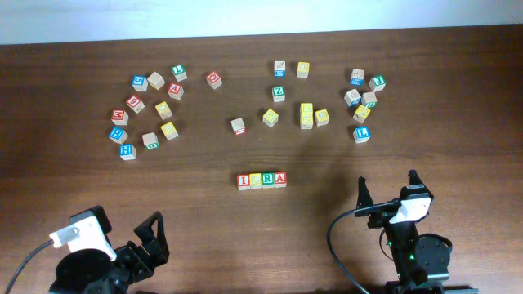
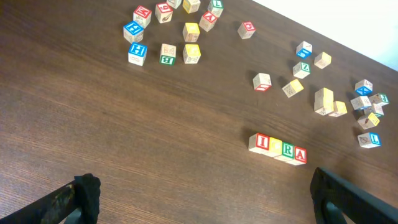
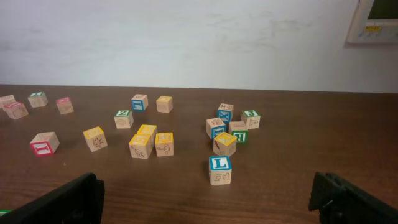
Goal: Spell out ICRA
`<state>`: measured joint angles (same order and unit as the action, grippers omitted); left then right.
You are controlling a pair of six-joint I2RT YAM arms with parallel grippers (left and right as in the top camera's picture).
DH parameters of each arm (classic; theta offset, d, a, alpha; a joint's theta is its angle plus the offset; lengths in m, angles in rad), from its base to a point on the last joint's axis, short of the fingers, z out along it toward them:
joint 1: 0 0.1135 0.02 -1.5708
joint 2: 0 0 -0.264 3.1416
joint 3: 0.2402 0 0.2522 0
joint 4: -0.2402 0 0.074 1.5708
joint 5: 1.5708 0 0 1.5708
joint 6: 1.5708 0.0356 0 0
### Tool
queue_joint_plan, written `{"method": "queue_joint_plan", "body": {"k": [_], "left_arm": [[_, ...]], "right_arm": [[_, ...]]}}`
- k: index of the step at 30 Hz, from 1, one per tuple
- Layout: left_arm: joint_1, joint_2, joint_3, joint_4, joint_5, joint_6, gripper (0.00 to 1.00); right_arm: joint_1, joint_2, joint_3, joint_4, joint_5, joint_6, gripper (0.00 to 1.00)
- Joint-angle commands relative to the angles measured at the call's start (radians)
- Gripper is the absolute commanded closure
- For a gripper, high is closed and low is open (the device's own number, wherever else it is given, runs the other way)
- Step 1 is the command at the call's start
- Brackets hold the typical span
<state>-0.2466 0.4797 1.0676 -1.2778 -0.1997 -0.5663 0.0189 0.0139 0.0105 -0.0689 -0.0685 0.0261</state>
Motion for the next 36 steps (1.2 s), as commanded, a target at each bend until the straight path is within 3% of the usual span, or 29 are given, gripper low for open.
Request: {"method": "queue_joint_plan", "body": {"k": [1, 11, 14, 17, 26, 29, 36], "left_arm": [[-0.002, -0.004, -0.002, -0.002, -0.018, -0.009, 0.01], [-0.006, -0.005, -0.016, -0.004, 0.006, 0.028, 0.01], [0.002, -0.046, -0.095, 0.164, 0.130, 0.335, 0.01], [0.074, -0.121, -0.226, 0.346, 0.272, 0.491, 0.01], [0.203, -0.366, -0.605, 0.665, 0.305, 0.494, 0.01], [0.211, -0.421, -0.721, 0.811, 0.369, 0.587, 0.01], [0.212, -0.475, -0.915, 1.064, 0.369, 0.578, 0.01]], "right_arm": [[-0.006, -0.011, -0.005, -0.007, 0.016, 0.008, 0.02], [-0.006, -0.011, -0.005, -0.007, 0.016, 0.008, 0.02], [-0.006, -0.011, -0.005, -0.007, 0.016, 0.008, 0.02], [-0.006, -0.011, -0.005, -0.007, 0.016, 0.008, 0.02], [-0.006, -0.011, -0.005, -0.007, 0.016, 0.008, 0.02], [-0.006, -0.011, -0.005, -0.007, 0.016, 0.008, 0.02], [-0.006, -0.011, -0.005, -0.007, 0.016, 0.008, 0.02]]}}
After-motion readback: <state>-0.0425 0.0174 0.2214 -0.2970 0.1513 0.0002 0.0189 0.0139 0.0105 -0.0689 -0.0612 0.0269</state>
